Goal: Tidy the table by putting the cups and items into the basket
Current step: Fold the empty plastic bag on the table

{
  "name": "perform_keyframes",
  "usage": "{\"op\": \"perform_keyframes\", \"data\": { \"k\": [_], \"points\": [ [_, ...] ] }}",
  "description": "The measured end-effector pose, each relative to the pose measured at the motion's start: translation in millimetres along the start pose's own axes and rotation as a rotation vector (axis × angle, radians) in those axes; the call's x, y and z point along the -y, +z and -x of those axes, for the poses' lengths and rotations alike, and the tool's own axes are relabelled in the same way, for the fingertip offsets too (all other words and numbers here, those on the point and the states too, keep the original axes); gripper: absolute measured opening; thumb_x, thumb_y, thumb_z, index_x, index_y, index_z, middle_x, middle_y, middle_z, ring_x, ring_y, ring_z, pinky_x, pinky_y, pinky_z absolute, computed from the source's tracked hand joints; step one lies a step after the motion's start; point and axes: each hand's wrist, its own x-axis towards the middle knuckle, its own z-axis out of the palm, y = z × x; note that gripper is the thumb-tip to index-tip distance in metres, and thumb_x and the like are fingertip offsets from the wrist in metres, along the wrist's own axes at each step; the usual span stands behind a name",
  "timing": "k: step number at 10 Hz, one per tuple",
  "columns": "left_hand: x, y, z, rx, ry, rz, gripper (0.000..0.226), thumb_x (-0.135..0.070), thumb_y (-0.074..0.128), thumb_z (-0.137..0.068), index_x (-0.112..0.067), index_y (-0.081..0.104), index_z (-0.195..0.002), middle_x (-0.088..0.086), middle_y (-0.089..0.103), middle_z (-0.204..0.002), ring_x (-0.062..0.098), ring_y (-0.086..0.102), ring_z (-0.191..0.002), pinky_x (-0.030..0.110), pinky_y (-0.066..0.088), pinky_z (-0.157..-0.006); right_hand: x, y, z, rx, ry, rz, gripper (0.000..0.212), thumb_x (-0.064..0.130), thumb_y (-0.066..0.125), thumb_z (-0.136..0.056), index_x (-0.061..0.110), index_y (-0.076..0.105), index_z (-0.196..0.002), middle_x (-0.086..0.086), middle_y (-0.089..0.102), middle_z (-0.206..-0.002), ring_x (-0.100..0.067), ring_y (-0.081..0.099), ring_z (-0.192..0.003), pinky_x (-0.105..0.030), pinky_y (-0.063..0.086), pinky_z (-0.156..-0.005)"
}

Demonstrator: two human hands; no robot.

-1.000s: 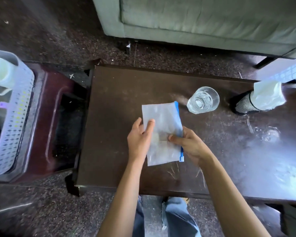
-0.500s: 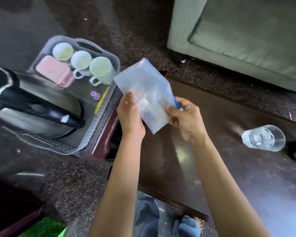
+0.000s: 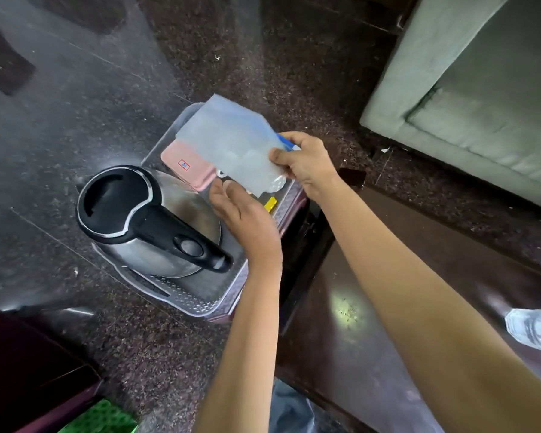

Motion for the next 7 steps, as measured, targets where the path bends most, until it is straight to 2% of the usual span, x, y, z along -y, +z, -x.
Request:
{"op": "perform_keyframes", "data": {
  "k": [1, 2, 3, 4, 5, 6, 7],
  "points": [
    [-1.5, 1.6, -11.1, -0.015, -0.047, 0.026, 0.071, -0.06, 0.033, -0.072, -0.024, 0.039, -0.132, 0.001, 0.046, -0.139, 0.024, 0.049, -0.124, 0.056, 0.04, -0.105, -6.3, 17.2, -10.5, -0.05, -0.002, 0.14, 0.029, 0.005, 0.076, -0.077, 0.01, 0.064, -0.103, -0.007, 0.061, -0.098, -0.021, 0.063, -0.083, -0.036, 0.058, -0.072],
    [-2.4, 4.3, -19.2, -0.02, -0.078, -0.001, 0.077, -0.062, 0.03, -0.07, -0.017, 0.04, -0.131, 0.003, 0.047, -0.139, 0.026, 0.047, -0.126, 0.057, 0.04, -0.105, -6.1, 28.7, -9.9, -0.118, -0.052, 0.318, 0.039, 0.013, 0.074, -0.078, 0.007, 0.058, -0.113, -0.002, 0.055, -0.102, -0.021, 0.062, -0.091, -0.041, 0.057, -0.081],
    [-1.8, 5.9, -26.6, -0.033, -0.082, -0.04, 0.077, -0.062, 0.029, -0.072, -0.015, 0.041, -0.132, 0.003, 0.046, -0.14, 0.026, 0.045, -0.126, 0.056, 0.041, -0.105, -6.5, 35.9, -3.6, -0.138, -0.162, 0.478, 0.044, 0.014, 0.068, -0.082, 0.004, 0.047, -0.118, -0.009, 0.055, -0.104, -0.027, 0.06, -0.095, -0.041, 0.052, -0.086],
    [0.0, 6.6, -28.2, -0.029, -0.071, -0.089, 0.066, -0.05, 0.031, -0.082, -0.013, 0.04, -0.136, 0.006, 0.04, -0.143, 0.025, 0.041, -0.127, 0.052, 0.04, -0.106, -8.5, 41.6, 2.0, -0.177, -0.301, 0.71, 0.044, 0.015, 0.066, -0.084, 0.003, 0.041, -0.119, -0.017, 0.05, -0.118, -0.038, 0.06, -0.096, -0.041, 0.051, -0.079],
    [1.0, 7.1, -27.9, -0.019, -0.06, -0.085, 0.053, -0.039, 0.034, -0.091, -0.009, 0.04, -0.135, 0.009, 0.042, -0.142, 0.026, 0.043, -0.126, 0.05, 0.038, -0.107, -7.8, 41.5, 5.0, -0.244, -0.364, 0.959, 0.046, 0.026, 0.066, -0.087, 0.007, 0.041, -0.121, -0.013, 0.04, -0.123, -0.037, 0.064, -0.086, -0.035, 0.044, -0.061],
    [3.4, 6.1, -28.7, 0.004, -0.086, -0.105, 0.066, -0.049, 0.032, -0.081, -0.01, 0.043, -0.133, 0.016, 0.045, -0.139, 0.034, 0.045, -0.125, 0.056, 0.041, -0.104, -5.4, 36.9, 4.5, -0.274, -0.355, 1.001, 0.045, 0.03, 0.065, -0.088, 0.008, 0.042, -0.12, -0.011, 0.039, -0.124, -0.037, 0.065, -0.083, -0.034, 0.039, -0.057],
    [7.5, 5.2, -27.5, 0.031, -0.124, -0.135, 0.067, -0.051, 0.033, -0.08, -0.007, 0.043, -0.13, 0.028, 0.043, -0.138, 0.04, 0.044, -0.125, 0.057, 0.041, -0.104, -3.9, 30.7, 6.6, -0.286, -0.35, 0.928, 0.046, 0.03, 0.065, -0.088, 0.009, 0.042, -0.121, -0.01, 0.039, -0.125, -0.037, 0.064, -0.083, -0.033, 0.039, -0.058]
  ]
}}
